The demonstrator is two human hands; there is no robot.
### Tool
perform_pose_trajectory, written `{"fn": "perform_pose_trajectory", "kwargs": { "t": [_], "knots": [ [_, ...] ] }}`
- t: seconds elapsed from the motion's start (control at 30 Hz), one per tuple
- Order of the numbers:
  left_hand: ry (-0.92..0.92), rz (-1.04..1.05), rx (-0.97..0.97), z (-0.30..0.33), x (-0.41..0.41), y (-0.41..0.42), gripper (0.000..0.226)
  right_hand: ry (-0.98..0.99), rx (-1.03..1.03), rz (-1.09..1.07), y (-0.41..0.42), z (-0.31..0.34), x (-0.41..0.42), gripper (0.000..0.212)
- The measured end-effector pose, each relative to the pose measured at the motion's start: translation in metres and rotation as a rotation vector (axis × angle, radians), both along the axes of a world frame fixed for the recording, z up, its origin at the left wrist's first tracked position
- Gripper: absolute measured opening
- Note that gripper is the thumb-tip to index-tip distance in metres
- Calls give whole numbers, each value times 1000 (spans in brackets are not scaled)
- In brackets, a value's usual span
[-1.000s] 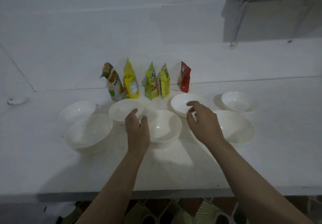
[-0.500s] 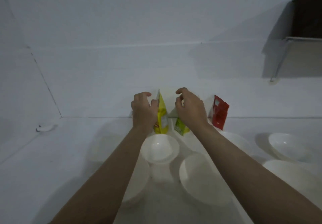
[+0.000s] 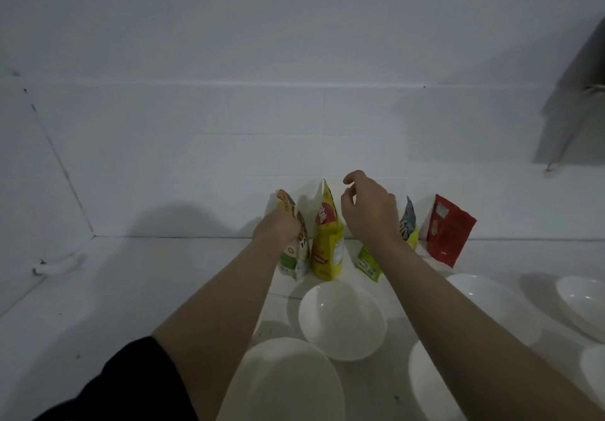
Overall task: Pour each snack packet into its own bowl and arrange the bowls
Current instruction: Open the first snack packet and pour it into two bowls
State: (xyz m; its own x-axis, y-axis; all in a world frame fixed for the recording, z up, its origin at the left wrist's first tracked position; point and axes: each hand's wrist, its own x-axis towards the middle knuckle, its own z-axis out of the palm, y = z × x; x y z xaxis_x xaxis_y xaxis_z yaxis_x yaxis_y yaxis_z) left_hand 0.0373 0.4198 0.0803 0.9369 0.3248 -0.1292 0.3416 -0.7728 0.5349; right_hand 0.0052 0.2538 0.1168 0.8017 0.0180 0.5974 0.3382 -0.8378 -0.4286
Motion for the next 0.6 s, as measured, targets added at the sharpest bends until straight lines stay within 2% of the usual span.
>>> {"fn": "perform_pose_trajectory", "kwargs": {
  "t": [0.23,0.37,0.5,0.6],
  "knots": [
    [-116,-34,-98,-3,-6,11,26,31,-9,-43,10,-7,1,24],
    [-305,24,-207,9,-25,15,44,-1,32,-34,13,-5,-9,23],
    [-504,82,-306,40,-72,12,29,-25,70,5,16,4,-29,22],
    [-684,124,-406,58,-118,11,32,-24,163,88,22,12,-56,22]
  ]
}}
